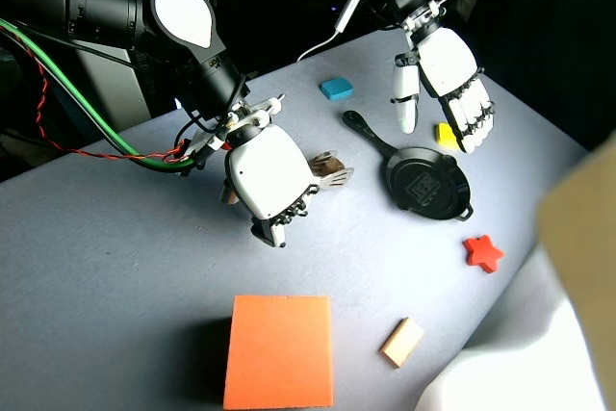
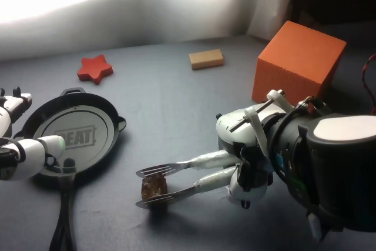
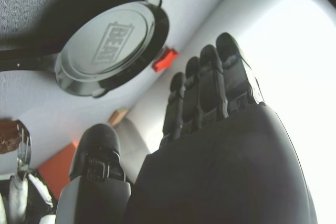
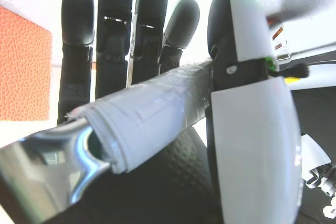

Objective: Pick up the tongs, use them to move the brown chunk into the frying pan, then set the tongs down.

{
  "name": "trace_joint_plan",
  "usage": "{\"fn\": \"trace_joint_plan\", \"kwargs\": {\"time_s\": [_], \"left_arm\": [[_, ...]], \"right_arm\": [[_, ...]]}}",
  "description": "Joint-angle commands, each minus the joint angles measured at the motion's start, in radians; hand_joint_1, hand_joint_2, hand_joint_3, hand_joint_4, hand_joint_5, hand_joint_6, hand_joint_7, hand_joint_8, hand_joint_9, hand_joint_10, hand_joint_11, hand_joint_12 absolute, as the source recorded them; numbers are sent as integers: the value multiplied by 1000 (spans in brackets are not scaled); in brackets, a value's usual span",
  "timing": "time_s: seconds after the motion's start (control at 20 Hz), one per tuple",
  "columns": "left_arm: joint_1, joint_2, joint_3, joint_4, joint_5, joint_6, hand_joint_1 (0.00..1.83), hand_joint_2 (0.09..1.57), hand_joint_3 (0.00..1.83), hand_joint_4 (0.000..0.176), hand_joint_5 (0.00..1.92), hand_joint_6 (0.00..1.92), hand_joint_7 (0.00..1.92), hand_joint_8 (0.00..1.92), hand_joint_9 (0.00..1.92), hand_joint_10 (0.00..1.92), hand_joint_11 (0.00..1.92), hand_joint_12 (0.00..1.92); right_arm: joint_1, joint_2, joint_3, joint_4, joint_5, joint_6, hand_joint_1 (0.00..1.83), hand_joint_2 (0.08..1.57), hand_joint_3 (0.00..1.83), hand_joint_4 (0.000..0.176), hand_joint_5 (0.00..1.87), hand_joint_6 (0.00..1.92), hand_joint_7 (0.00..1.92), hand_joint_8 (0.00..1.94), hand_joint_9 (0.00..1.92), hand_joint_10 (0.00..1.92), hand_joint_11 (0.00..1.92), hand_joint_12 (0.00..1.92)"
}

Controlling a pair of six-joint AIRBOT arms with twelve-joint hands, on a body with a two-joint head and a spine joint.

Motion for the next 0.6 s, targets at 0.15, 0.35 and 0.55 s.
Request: {"fn": "trace_joint_plan", "kwargs": {"time_s": [0.15, 0.35, 0.55], "left_arm": [[-2, 5, 9, 54, -89, 2, 15, 1315, 0, 30, 69, 5, 98, 4, 100, 6, 0, 365], [-1, 5, 8, 54, -89, 2, 4, 1319, 0, 34, 69, 4, 99, 4, 104, 5, 0, 371], [0, 5, 8, 54, -89, 2, 0, 1320, 1, 37, 72, 2, 102, 2, 97, 1, 0, 357]], "right_arm": [[21, 8, -2, -62, 6, 2, 1249, 1083, 0, 0, 958, 985, 1179, 753, 1273, 429, 757, 1391], [32, 10, -2, -62, 7, -1, 1255, 1071, 0, 0, 985, 941, 1208, 704, 1277, 454, 780, 1349], [49, 13, -2, -62, 10, -3, 1254, 1068, 0, 0, 1003, 923, 1207, 695, 1291, 415, 792, 1309]]}}
